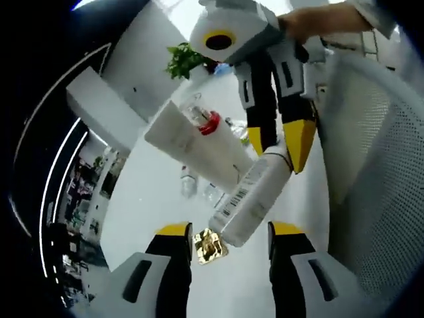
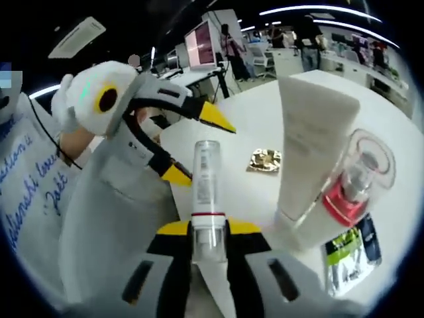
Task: Arrange the skincare products in the storage area until every visible bottle or jar stands upright without overlapping.
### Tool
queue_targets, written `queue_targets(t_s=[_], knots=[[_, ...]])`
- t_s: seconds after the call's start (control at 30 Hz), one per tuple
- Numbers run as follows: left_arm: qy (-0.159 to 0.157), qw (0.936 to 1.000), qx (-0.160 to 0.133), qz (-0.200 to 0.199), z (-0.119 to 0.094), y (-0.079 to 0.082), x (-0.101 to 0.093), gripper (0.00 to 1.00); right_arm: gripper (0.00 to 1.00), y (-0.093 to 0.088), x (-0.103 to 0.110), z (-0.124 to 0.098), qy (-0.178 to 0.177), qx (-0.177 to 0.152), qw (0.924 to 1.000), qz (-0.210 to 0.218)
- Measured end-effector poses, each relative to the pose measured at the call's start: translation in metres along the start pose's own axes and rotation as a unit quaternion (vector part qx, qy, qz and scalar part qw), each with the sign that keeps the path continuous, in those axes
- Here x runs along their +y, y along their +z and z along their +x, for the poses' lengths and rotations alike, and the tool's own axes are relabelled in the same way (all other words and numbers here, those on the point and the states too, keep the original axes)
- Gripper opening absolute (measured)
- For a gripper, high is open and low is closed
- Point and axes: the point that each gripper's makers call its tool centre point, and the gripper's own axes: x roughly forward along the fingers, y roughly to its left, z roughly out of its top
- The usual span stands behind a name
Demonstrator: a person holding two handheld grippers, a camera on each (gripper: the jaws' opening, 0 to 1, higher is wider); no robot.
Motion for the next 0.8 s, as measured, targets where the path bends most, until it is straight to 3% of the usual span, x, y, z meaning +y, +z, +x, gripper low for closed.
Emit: queue_targets(t_s=[0.2, 0.3, 0.47, 0.53, 0.8], knots=[[0.015, 0.9963, 0.009, 0.084, 0.005, 0.003, -0.003, 0.33, 0.19, 0.004, -0.004, 0.0, 0.006, -0.001, 0.9999, 0.015], [0.017, 0.994, 0.009, 0.108, 0.008, 0.006, -0.006, 0.32, 0.19, 0.004, -0.005, 0.001, 0.008, 0.004, 0.9998, 0.019], [0.009, 0.9895, -0.027, 0.142, 0.01, 0.021, -0.01, 0.29, 0.19, 0.003, -0.006, 0.001, 0.014, 0.011, 0.9996, 0.023], [0.006, 0.9847, -0.027, 0.172, 0.011, 0.023, -0.013, 0.29, 0.19, 0.004, -0.006, 0.001, 0.017, 0.014, 0.9994, 0.026], [-0.002, 0.9799, -0.036, 0.196, 0.019, 0.03, -0.019, 0.24, 0.19, 0.008, -0.01, -0.003, 0.042, 0.03, 0.9974, 0.05]])
